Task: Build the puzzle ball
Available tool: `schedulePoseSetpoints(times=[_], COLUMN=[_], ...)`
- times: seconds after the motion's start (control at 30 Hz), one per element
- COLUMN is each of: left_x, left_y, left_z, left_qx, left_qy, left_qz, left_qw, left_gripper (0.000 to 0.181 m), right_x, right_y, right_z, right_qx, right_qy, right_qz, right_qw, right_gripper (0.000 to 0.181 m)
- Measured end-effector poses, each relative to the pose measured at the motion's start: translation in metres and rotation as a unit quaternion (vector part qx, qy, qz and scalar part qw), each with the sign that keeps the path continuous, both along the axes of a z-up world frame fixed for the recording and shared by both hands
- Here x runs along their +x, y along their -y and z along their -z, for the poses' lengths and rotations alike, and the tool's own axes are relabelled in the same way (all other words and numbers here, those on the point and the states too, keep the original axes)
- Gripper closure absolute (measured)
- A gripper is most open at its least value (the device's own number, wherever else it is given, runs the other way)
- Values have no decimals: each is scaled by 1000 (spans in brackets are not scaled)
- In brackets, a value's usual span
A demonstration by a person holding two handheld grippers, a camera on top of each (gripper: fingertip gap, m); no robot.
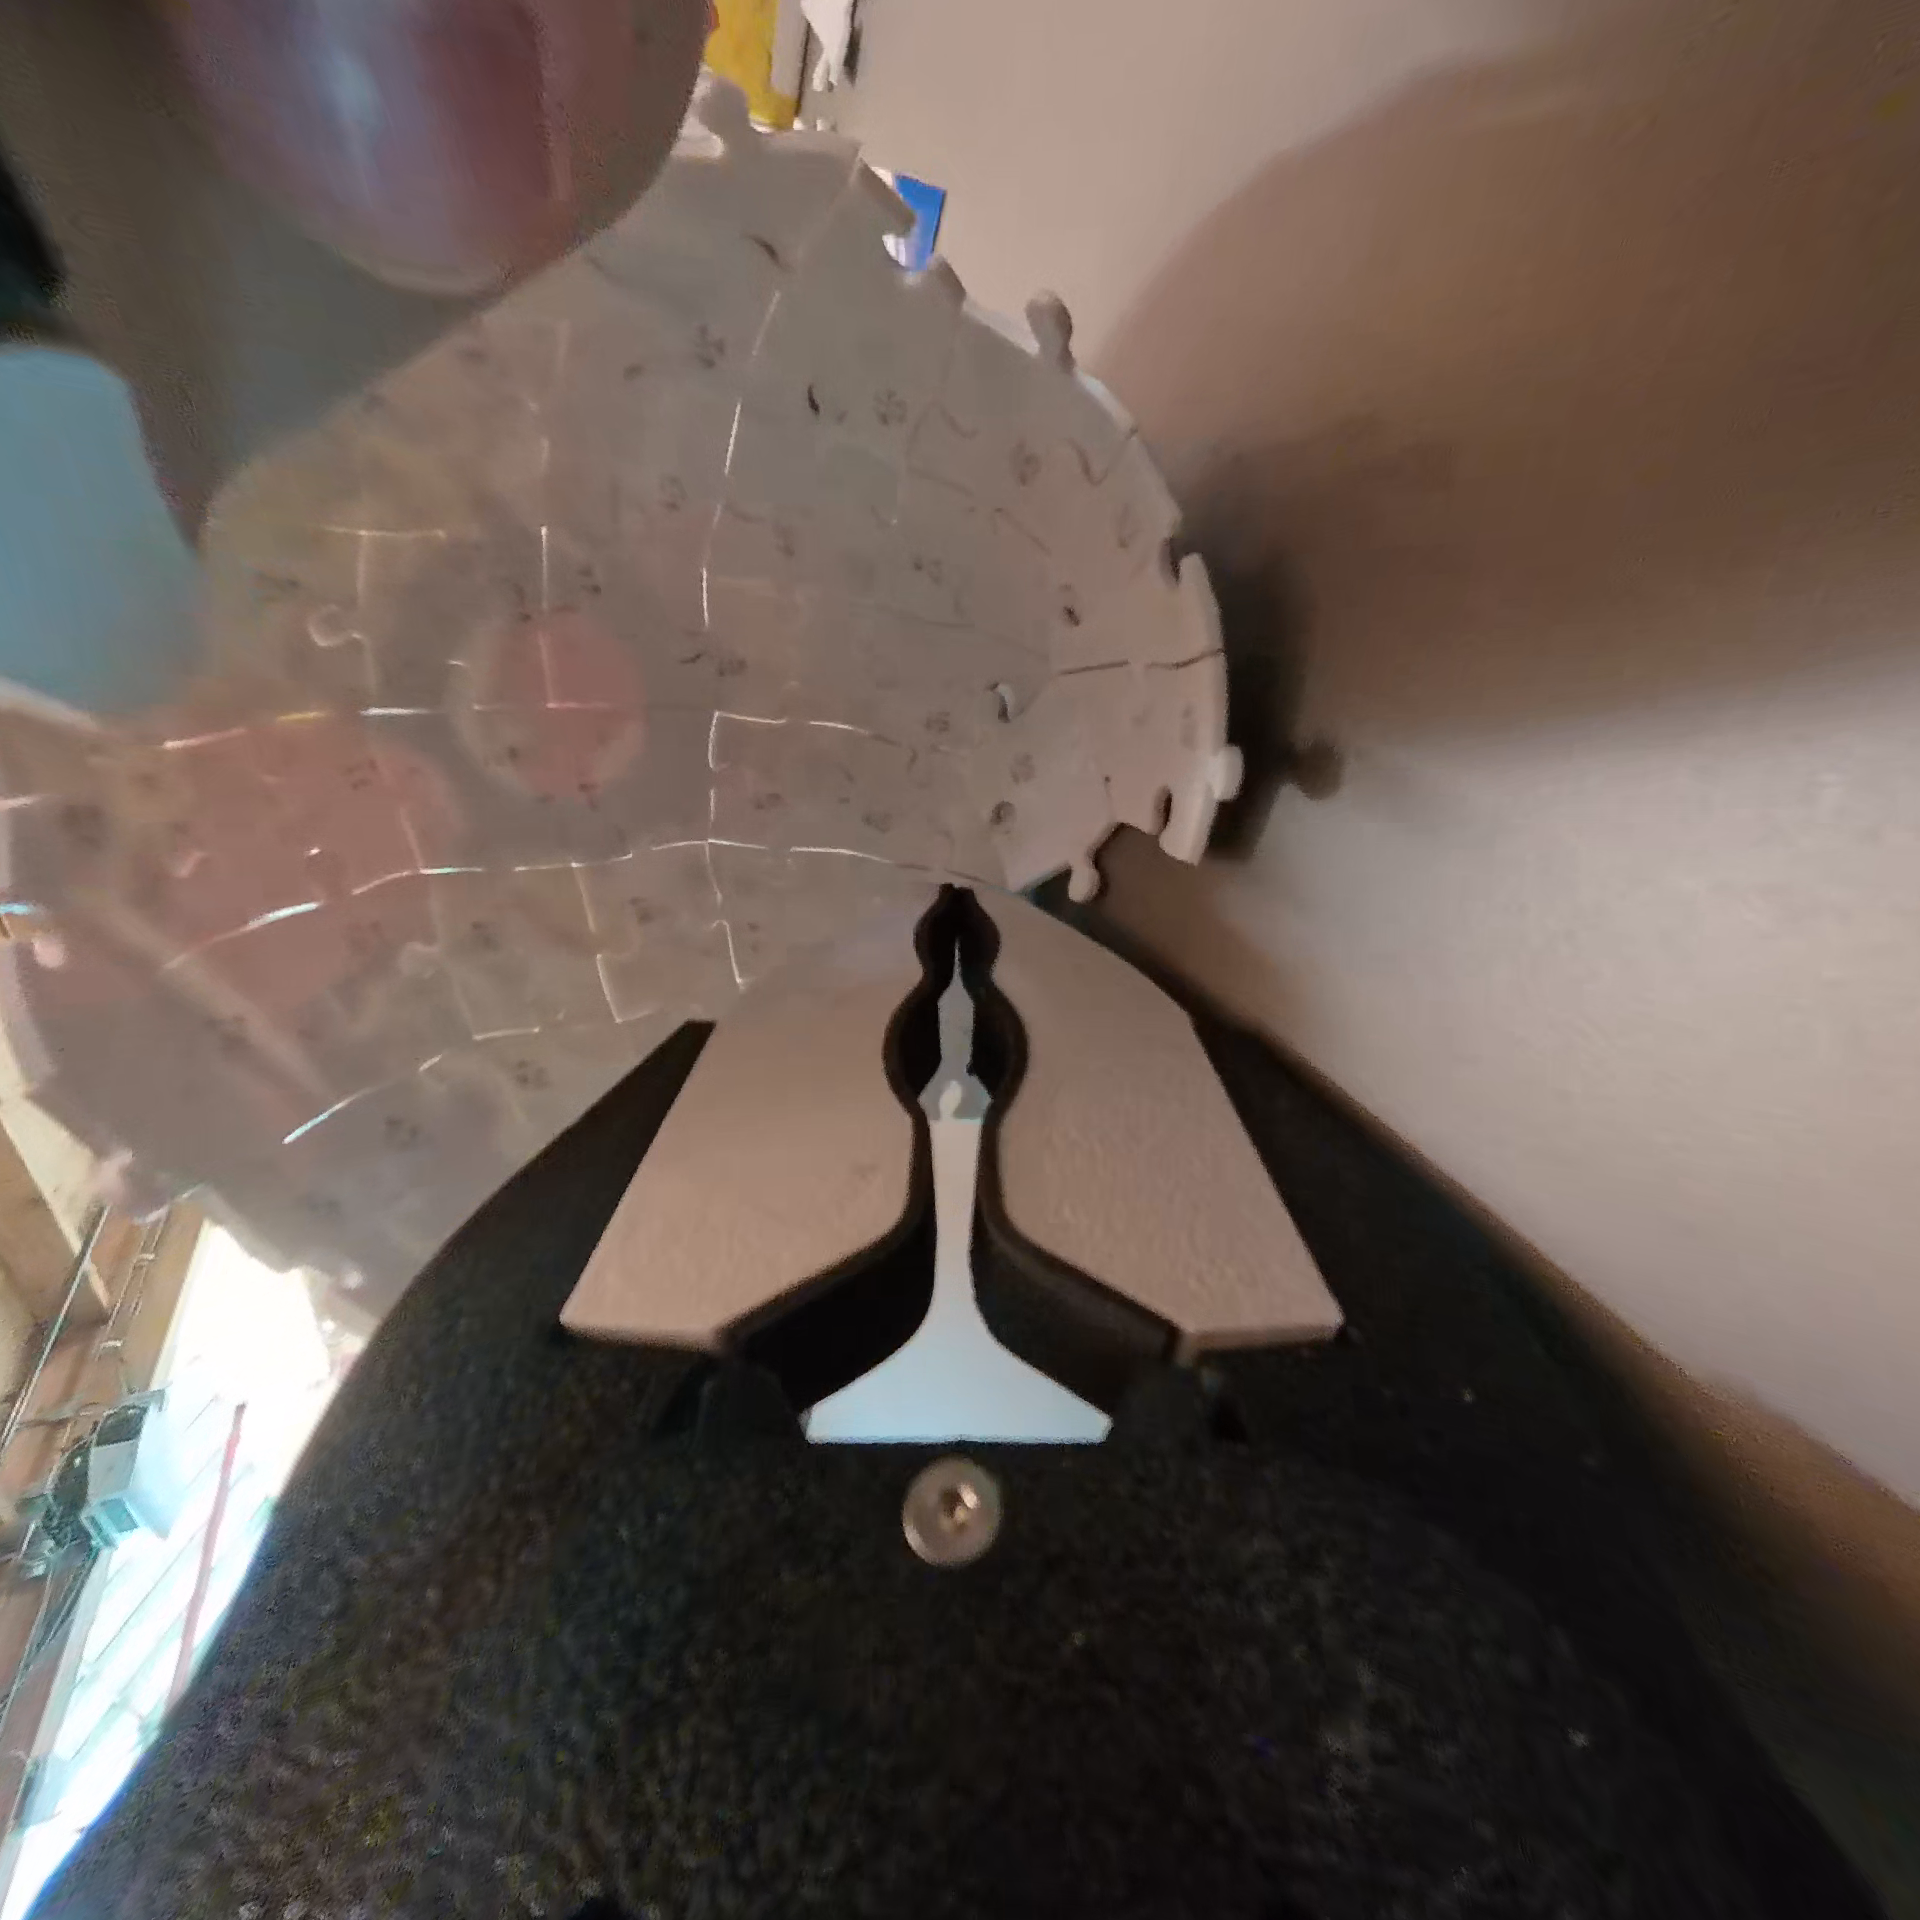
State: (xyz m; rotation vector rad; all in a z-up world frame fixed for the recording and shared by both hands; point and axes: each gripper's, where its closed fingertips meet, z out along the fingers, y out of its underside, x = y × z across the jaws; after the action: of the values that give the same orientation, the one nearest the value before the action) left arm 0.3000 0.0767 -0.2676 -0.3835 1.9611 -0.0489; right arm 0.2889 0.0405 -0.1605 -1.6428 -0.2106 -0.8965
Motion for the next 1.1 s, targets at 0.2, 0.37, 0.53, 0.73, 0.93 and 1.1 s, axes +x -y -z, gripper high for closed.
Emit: schedulePoseSetpoints(times=[0.2, 0.37, 0.53, 0.73, 0.93, 1.1], left_x=[-2, -13, -19, -16, -28, -34], left_y=[6, 13, 16, 15, 19, 17], left_z=[-5, -7, 2, 5, -6, 4], left_qx=[-25, -101, -122, -154, -190, -246], left_qy=[-11, -76, -115, -119, -116, -156], left_qz=[39, 52, 45, 18, 17, -25], left_qw=[999, 991, 985, 981, 975, 956], left_gripper=[181, 181, 181, 180, 168, 170], right_x=[2, 3, 2, 3, 3, 3], right_y=[2, 1, 1, 1, 3, 2], right_z=[-1, -1, -1, -1, -1, -1], right_qx=[2, -1, -1, 0, 0, -2], right_qy=[-3, -4, -7, -9, -9, -7], right_qz=[0, -1, -5, -4, -2, -3], right_qw=[1000, 1000, 1000, 1000, 1000, 1000], right_gripper=[167, 167, 167, 167, 168, 168])
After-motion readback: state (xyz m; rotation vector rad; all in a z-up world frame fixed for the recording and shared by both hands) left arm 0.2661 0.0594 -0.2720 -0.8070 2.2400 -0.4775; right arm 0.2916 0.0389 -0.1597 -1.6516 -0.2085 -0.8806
